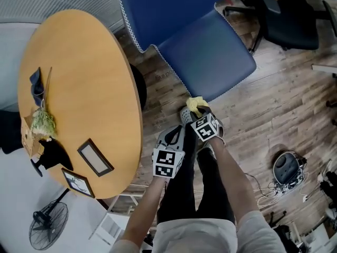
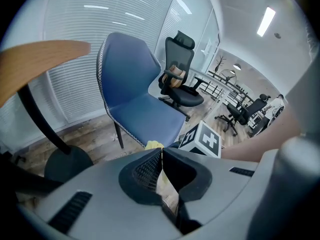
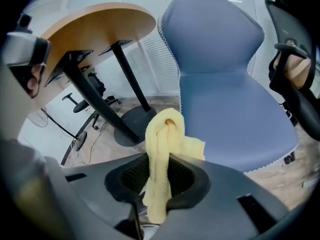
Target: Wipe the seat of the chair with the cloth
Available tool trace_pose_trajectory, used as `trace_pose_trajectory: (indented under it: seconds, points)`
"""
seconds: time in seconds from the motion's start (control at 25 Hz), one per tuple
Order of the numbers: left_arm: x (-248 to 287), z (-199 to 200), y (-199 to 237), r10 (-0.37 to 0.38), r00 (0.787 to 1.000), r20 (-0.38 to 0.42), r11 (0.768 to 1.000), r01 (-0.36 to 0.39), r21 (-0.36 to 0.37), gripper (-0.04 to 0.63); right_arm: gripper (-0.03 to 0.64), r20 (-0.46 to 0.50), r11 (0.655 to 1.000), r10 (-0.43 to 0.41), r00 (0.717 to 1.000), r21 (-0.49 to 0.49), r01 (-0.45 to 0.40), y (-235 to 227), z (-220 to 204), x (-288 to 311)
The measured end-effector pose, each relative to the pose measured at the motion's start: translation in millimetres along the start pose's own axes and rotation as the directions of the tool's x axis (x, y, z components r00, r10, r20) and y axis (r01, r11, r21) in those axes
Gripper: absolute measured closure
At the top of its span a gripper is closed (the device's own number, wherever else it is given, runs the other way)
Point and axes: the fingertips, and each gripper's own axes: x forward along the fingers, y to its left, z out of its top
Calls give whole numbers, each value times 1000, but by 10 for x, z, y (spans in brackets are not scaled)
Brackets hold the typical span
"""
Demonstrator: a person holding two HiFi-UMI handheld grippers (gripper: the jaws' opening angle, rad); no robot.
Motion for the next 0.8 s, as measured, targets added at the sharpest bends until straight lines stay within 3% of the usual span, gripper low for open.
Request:
trace_pose_trajectory:
  seconds: [0.24,0.48,0.8]
  points:
    - [-184,136,-155,11,1000,29,1000,-12,17,566,517,103,1000,4,995,29,-7,215,136,-847]
    - [-628,409,-491,32,997,75,999,-34,32,566,515,245,994,-47,968,102,23,314,262,-2019]
    - [-1259,713,-995,45,984,171,998,-36,-55,566,514,411,974,-131,902,223,39,462,484,-3376]
